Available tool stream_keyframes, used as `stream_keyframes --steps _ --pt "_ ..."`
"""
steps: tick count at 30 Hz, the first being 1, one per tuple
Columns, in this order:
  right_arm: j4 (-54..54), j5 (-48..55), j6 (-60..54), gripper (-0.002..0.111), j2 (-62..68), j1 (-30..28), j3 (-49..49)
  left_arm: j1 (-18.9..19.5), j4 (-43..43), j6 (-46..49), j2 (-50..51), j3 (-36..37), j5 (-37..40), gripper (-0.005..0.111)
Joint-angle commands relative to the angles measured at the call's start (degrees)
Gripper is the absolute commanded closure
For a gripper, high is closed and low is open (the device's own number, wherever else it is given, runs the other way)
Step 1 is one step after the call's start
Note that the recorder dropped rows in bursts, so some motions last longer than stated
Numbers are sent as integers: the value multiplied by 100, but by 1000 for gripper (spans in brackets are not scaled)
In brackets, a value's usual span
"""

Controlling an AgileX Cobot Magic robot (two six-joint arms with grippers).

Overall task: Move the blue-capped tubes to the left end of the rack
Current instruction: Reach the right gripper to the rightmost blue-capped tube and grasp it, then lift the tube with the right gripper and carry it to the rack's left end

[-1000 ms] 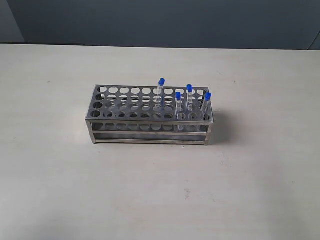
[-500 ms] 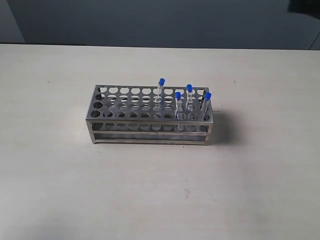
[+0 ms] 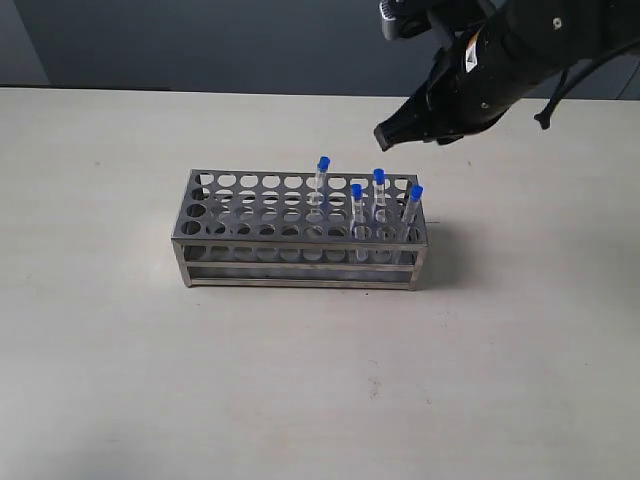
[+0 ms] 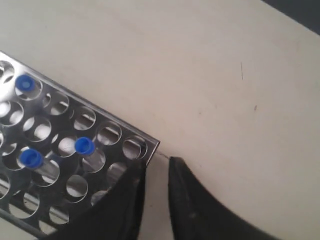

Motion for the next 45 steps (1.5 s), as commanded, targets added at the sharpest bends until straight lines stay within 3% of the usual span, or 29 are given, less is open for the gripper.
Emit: stream_keyframes --steps 1,3,9,21,23,29,30,45 --pt "21 58 -58 62 151 17 -61 1 -2 -10 -20 -8 -3 106" --pt "88 129 -47 55 203 17 -61 1 -2 -10 -20 -8 -3 106" --pt "895 135 -47 55 318 17 -61 1 -23 -10 -20 -8 14 106" --pt "866 163 -47 56 939 17 -61 1 -23 -10 -20 -8 14 106" --pt "866 163 -47 63 996 17 -61 1 -23 -10 -20 -8 14 106" --pt "834 189 -47 106 1069 17 -61 1 -23 -10 -20 -8 14 106" --pt "767 204 -47 109 1069 17 -61 1 -23 -10 -20 -8 14 106" --pt "452 491 -46 109 -28 17 -61 1 -12 -10 -20 -8 13 106"
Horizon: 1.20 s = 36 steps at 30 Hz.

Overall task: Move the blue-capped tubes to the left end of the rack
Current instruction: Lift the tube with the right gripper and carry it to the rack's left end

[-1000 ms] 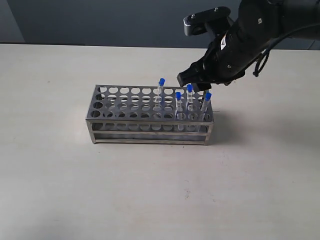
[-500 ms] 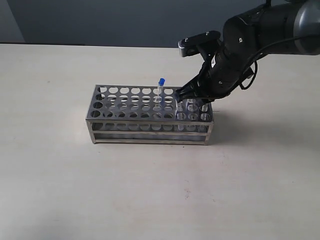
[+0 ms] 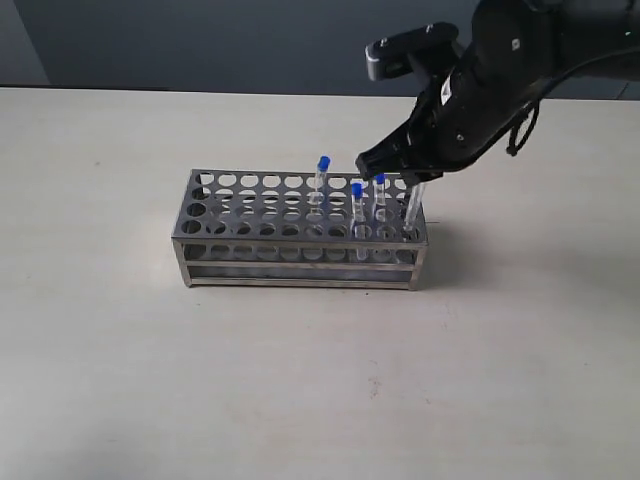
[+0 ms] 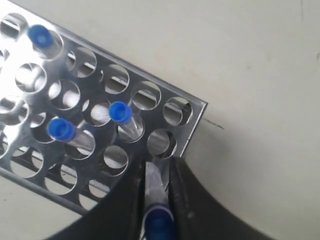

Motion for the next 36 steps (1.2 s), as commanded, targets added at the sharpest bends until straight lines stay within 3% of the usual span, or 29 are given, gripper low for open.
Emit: stream_keyframes --steps 1,9,12,13,19,25,36 --pt "-331 65 -39 109 -486 -24 -18 1 -12 -10 -20 -8 13 106" --pt "171 -282 -115 109 -1145 1 -18 1 -1 -10 -20 -8 -2 106" --pt "752 -809 -1399 109 -1108 269 -61 1 -1 -10 -20 -8 -2 106" --pt "1027 -894 -1932 109 -936 496 -236 1 -1 -10 -20 -8 -2 106" --pt "1185 -817 -2667 109 586 1235 -2003 1 -1 -10 -20 -8 -2 106" --pt "1574 262 -2911 109 2146 1422 -3861 1 -1 -10 -20 -8 -2 106" --pt "1807 237 -2948 109 2616 1422 -4078 1 -4 -10 -20 -8 8 106"
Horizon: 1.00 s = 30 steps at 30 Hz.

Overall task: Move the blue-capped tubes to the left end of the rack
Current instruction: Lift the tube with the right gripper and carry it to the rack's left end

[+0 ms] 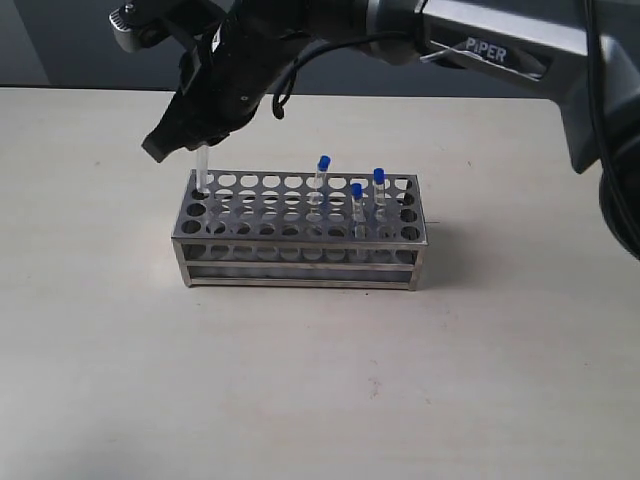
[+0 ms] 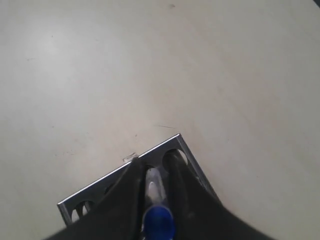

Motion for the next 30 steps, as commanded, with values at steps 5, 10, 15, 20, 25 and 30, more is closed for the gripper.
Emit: stream_keyframes --steps 5,10,15,20,25,30 --pt "-27 -350 -141 109 212 -7 -32 1 -4 -10 -20 -8 8 106" --pt "-38 -381 -141 109 238 -7 -32 1 -4 -10 -20 -8 8 106" --pt "-38 -300 -141 109 167 -7 -32 1 -4 -10 -20 -8 8 106" --pt "-74 -405 -141 109 -87 -7 -32 1 -4 -10 -20 -8 8 106" --pt "-166 -555 -141 109 -92 -7 -32 1 -4 -10 -20 -8 8 106" --pt "-210 -585 -141 109 -24 -7 -32 1 -4 -10 -20 -8 8 106"
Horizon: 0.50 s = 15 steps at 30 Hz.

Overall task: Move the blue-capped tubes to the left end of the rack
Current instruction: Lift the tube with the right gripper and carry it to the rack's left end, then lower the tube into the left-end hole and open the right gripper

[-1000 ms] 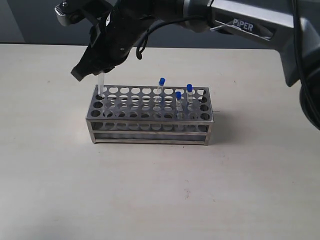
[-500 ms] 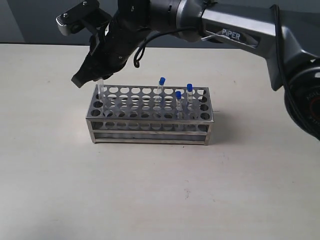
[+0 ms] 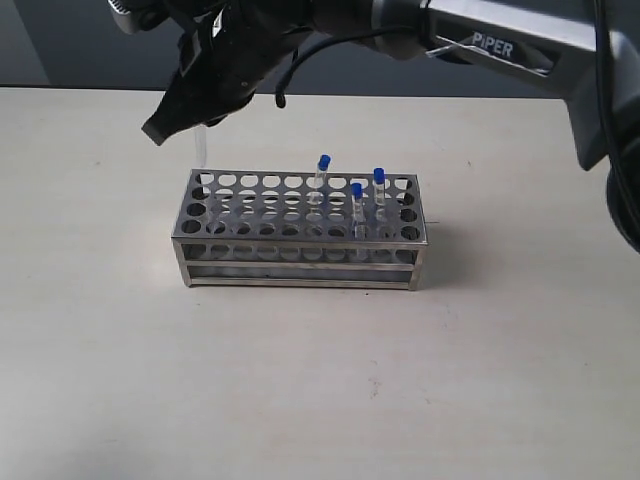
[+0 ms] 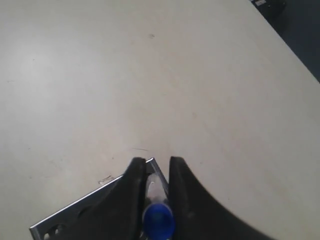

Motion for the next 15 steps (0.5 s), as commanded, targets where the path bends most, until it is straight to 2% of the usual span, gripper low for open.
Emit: stream_keyframes --steps 1,15 --pt "-54 -103 -39 109 54 -7 -32 1 -4 -10 -20 -8 8 106" --pt "143 -231 -39 109 576 -7 -32 1 -4 -10 -20 -8 -4 106"
